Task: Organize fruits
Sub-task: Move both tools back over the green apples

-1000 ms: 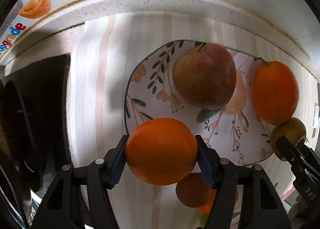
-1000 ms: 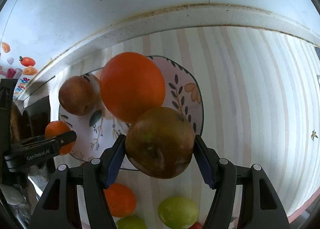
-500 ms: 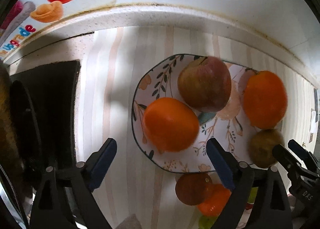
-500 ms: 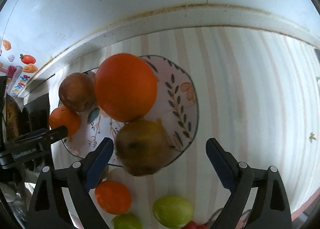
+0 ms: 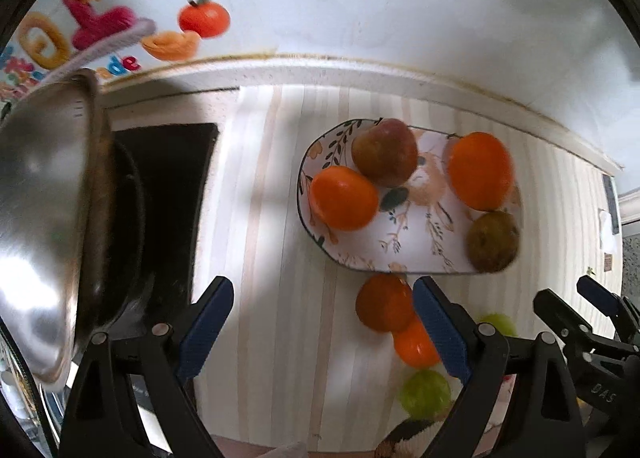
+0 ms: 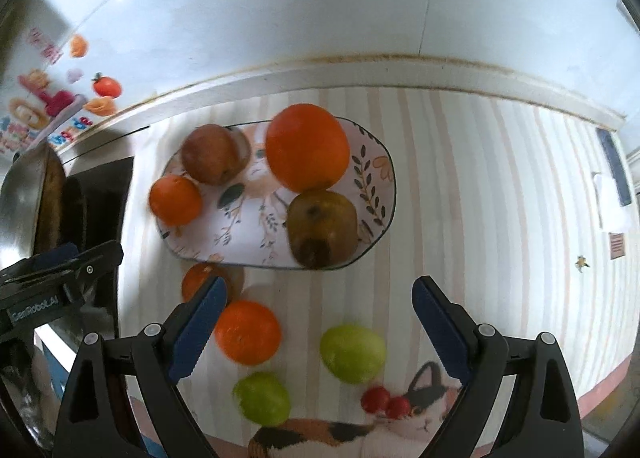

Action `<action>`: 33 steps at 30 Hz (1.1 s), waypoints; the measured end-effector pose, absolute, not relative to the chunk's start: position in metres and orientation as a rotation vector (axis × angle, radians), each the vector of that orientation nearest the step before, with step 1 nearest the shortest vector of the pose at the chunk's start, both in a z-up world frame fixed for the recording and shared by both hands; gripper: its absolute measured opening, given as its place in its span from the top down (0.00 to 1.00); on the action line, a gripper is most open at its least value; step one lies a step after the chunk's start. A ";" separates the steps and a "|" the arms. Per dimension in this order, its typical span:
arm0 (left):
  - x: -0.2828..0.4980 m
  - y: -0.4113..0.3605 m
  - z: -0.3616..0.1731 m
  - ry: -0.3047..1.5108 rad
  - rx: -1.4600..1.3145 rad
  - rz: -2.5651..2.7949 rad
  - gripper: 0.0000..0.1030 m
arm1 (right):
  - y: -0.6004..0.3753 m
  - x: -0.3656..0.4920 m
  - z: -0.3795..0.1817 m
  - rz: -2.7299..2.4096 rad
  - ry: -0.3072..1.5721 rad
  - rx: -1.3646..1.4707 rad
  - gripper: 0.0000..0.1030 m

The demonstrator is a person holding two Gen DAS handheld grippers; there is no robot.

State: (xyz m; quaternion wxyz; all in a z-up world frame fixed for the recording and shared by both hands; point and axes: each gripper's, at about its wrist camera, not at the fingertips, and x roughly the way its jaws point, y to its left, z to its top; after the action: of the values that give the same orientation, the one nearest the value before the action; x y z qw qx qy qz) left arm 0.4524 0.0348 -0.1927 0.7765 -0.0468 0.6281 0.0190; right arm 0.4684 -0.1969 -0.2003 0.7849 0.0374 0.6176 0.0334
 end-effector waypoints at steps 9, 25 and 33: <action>0.398 0.029 -0.130 1.217 -0.070 0.029 0.11 | -0.188 0.418 -0.144 0.072 1.222 0.065 0.07; 0.337 0.021 -0.066 1.055 -0.056 -0.006 0.11 | -0.188 0.353 -0.057 0.064 1.045 0.057 0.07; 0.335 0.013 -0.068 1.065 -0.069 -0.035 0.11 | -0.195 0.342 -0.047 0.082 1.025 0.101 0.07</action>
State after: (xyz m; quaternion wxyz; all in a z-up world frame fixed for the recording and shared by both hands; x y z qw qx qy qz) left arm 0.3346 0.0135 -0.0683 0.8608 -0.0330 0.5077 -0.0165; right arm 0.3417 -0.1950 -0.0466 0.8696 0.0481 0.4899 0.0392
